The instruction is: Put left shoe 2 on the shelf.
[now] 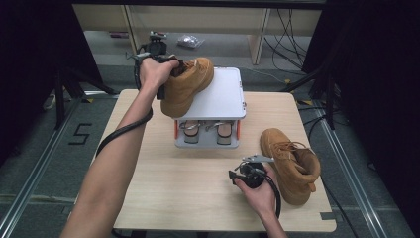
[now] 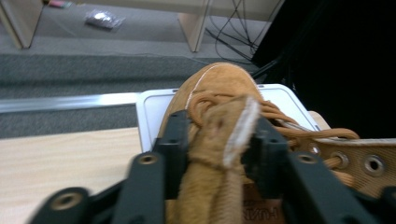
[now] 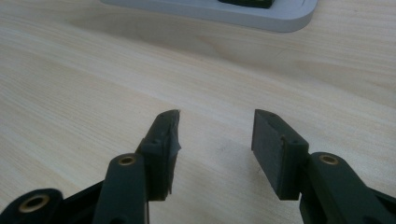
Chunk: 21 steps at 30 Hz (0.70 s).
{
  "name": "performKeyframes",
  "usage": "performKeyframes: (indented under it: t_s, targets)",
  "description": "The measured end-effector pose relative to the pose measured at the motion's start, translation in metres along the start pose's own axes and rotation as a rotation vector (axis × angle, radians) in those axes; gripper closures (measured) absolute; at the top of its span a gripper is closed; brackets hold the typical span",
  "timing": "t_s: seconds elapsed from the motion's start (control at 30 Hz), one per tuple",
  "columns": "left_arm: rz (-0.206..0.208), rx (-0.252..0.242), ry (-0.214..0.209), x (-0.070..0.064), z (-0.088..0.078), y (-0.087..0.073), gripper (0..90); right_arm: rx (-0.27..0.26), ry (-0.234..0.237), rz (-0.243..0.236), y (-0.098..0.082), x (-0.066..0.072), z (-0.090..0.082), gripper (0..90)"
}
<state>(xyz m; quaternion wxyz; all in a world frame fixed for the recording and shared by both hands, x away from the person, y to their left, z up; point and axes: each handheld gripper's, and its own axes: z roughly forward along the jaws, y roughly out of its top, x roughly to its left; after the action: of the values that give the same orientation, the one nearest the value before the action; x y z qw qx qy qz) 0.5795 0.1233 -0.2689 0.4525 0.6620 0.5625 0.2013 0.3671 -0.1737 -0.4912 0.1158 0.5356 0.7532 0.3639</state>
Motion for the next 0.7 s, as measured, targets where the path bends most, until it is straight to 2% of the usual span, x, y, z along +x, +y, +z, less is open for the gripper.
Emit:
performKeyframes:
  t_s: [0.07,0.1,0.2,0.23,0.3,0.37,0.47,0.57,0.6,0.63,0.7]
  targets:
    - [0.002,-0.020,-0.005,-0.001,-0.001,0.001,54.6,0.013,-0.011,0.003,0.000,0.001,-0.001,51.3]
    - [0.013,-0.028,-0.004,-0.002,-0.002,0.001,52.2,0.001,-0.009,-0.016,0.000,0.000,0.000,51.2]
    - [0.028,-0.062,-0.008,-0.006,-0.010,0.004,48.0,-0.005,-0.006,-0.006,-0.001,0.000,-0.001,51.0]
    - [0.034,-0.074,-0.014,-0.007,-0.014,0.005,47.7,0.005,-0.003,-0.012,0.000,-0.001,-0.002,50.9]
    - [0.040,-0.099,-0.019,-0.008,-0.022,0.007,47.2,0.010,-0.012,0.008,0.000,-0.001,-0.002,50.8]
    - [0.039,-0.123,-0.027,-0.007,-0.030,0.008,48.0,0.007,-0.003,-0.003,0.000,-0.002,-0.003,50.8]
    - [0.024,-0.172,-0.064,-0.006,-0.047,0.008,51.7,-0.003,-0.007,-0.024,-0.001,-0.004,-0.002,50.7]
    - [0.029,-0.204,-0.068,-0.001,-0.063,0.009,55.7,0.002,-0.005,0.009,-0.001,-0.002,-0.002,50.7]
    - [0.036,-0.203,-0.060,0.003,-0.070,0.008,60.5,0.007,-0.011,-0.009,-0.001,-0.002,-0.003,50.7]
    - [0.036,-0.200,-0.053,0.006,-0.074,0.007,66.7,0.004,-0.011,0.017,-0.001,0.000,-0.003,50.7]
    - [0.049,-0.197,-0.030,0.014,-0.082,0.001,78.6,-0.009,-0.006,-0.016,-0.001,-0.002,-0.003,50.7]
